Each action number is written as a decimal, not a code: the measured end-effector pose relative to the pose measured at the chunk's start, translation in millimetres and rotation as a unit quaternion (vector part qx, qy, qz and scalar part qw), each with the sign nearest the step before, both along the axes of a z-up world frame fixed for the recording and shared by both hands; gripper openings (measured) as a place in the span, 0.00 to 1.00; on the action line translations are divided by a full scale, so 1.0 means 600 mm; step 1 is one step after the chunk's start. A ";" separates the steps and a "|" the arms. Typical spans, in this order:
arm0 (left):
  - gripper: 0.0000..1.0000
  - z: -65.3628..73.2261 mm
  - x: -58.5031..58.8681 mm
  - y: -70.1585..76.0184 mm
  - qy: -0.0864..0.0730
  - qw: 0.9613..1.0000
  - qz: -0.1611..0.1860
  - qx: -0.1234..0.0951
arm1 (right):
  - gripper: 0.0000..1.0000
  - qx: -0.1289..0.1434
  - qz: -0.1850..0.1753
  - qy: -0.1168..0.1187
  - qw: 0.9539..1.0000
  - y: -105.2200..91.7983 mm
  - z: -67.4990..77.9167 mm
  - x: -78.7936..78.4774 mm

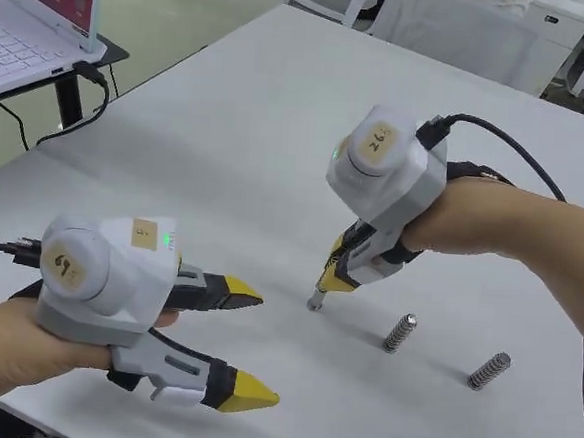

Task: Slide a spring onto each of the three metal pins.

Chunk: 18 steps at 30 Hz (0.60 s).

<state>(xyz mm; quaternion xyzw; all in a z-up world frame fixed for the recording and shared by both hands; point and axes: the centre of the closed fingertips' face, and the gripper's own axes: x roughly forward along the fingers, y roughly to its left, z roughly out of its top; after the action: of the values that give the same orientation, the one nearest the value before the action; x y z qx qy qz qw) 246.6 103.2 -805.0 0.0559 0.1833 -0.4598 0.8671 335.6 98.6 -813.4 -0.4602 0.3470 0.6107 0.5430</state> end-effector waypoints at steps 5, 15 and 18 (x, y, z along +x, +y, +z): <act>0.54 0.000 0.001 0.000 0.000 1.000 0.000 -0.001 | 0.09 -0.004 -0.002 0.004 1.000 0.000 -0.011 0.001; 0.54 -0.005 0.004 0.005 0.002 1.000 0.002 0.002 | 0.09 -0.008 -0.005 0.010 1.000 0.001 -0.029 -0.002; 0.54 -0.005 0.005 0.005 0.002 1.000 0.002 0.003 | 0.09 -0.010 -0.007 0.010 1.000 0.000 -0.035 -0.001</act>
<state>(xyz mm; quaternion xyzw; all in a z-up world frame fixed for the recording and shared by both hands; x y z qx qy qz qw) 249.7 106.3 -808.1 0.0572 0.1866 -0.4578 0.8674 334.8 98.7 -834.5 -0.4570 0.3615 0.6078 0.5395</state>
